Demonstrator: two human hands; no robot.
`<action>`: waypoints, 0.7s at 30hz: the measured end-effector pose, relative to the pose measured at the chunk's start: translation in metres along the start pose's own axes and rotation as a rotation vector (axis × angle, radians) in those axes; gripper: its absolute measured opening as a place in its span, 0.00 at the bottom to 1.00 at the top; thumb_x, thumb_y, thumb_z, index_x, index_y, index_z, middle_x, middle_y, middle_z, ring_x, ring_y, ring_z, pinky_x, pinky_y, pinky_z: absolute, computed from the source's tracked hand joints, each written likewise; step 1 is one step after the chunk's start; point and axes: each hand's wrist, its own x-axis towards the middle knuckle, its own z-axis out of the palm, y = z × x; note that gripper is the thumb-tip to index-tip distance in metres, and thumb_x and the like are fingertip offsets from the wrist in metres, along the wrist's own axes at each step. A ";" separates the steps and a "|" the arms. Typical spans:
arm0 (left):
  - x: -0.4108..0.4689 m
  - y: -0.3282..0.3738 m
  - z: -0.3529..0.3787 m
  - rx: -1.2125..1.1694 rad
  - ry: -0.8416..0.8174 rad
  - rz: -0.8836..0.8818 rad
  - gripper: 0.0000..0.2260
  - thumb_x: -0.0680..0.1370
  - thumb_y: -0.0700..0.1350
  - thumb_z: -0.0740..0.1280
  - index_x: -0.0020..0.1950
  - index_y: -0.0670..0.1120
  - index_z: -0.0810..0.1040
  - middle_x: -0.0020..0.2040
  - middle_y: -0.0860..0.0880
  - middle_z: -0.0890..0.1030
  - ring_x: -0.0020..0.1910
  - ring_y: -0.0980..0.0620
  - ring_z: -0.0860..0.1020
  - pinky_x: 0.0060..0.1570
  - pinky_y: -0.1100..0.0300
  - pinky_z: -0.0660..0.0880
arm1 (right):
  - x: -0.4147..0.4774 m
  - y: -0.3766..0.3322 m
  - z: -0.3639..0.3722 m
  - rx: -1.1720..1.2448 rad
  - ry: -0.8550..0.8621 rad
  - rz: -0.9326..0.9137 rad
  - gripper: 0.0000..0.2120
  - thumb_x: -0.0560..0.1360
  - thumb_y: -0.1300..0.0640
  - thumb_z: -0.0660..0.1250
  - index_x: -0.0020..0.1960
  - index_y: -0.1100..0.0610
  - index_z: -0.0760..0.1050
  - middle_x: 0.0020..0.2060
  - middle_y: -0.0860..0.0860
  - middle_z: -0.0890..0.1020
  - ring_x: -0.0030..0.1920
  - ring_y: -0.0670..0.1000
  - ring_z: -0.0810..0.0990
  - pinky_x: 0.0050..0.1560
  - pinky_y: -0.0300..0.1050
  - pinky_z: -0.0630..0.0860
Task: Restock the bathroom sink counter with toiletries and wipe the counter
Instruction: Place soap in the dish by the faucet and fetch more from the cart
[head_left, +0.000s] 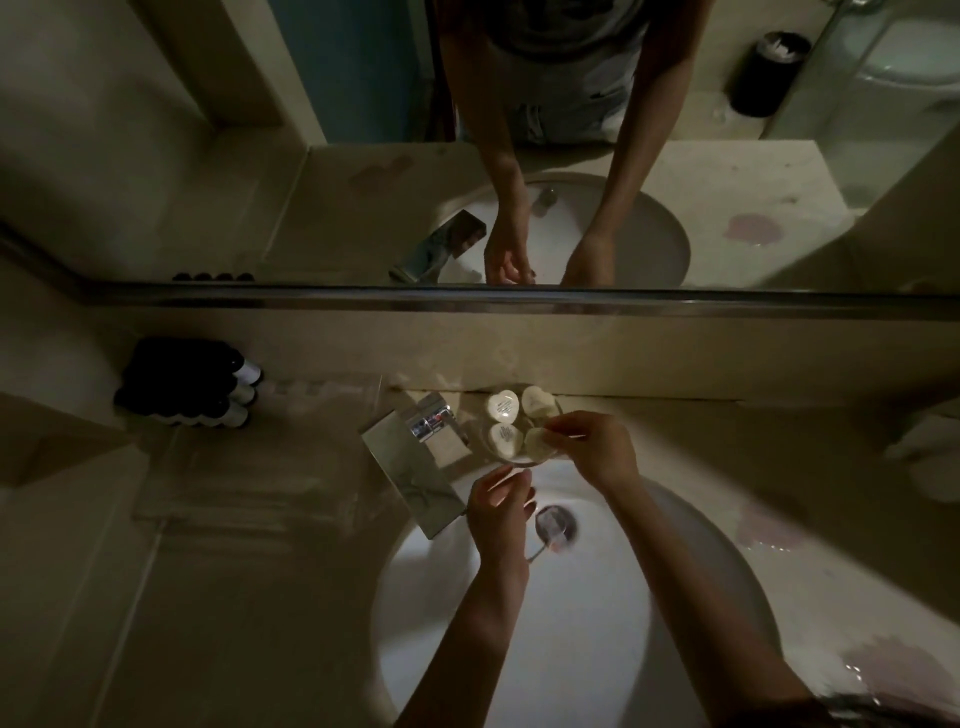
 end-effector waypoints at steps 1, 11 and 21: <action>0.002 -0.001 -0.001 -0.006 0.023 0.011 0.10 0.74 0.36 0.71 0.54 0.40 0.78 0.51 0.42 0.82 0.47 0.45 0.82 0.45 0.56 0.80 | 0.002 -0.001 0.002 -0.056 0.010 -0.007 0.08 0.73 0.52 0.71 0.52 0.51 0.82 0.45 0.45 0.84 0.44 0.44 0.81 0.49 0.42 0.77; 0.008 0.002 0.004 -0.036 0.058 0.146 0.17 0.75 0.36 0.70 0.62 0.47 0.74 0.56 0.42 0.79 0.50 0.42 0.81 0.36 0.66 0.78 | 0.007 -0.011 0.009 -0.409 0.154 -0.056 0.10 0.74 0.50 0.69 0.54 0.48 0.82 0.51 0.49 0.81 0.47 0.50 0.79 0.41 0.42 0.74; 0.019 0.008 0.007 0.042 -0.031 0.193 0.25 0.75 0.34 0.69 0.70 0.48 0.69 0.52 0.46 0.77 0.47 0.50 0.78 0.38 0.64 0.80 | 0.012 -0.005 0.007 -0.441 0.153 -0.409 0.20 0.72 0.58 0.71 0.63 0.53 0.75 0.61 0.49 0.75 0.53 0.53 0.78 0.41 0.46 0.78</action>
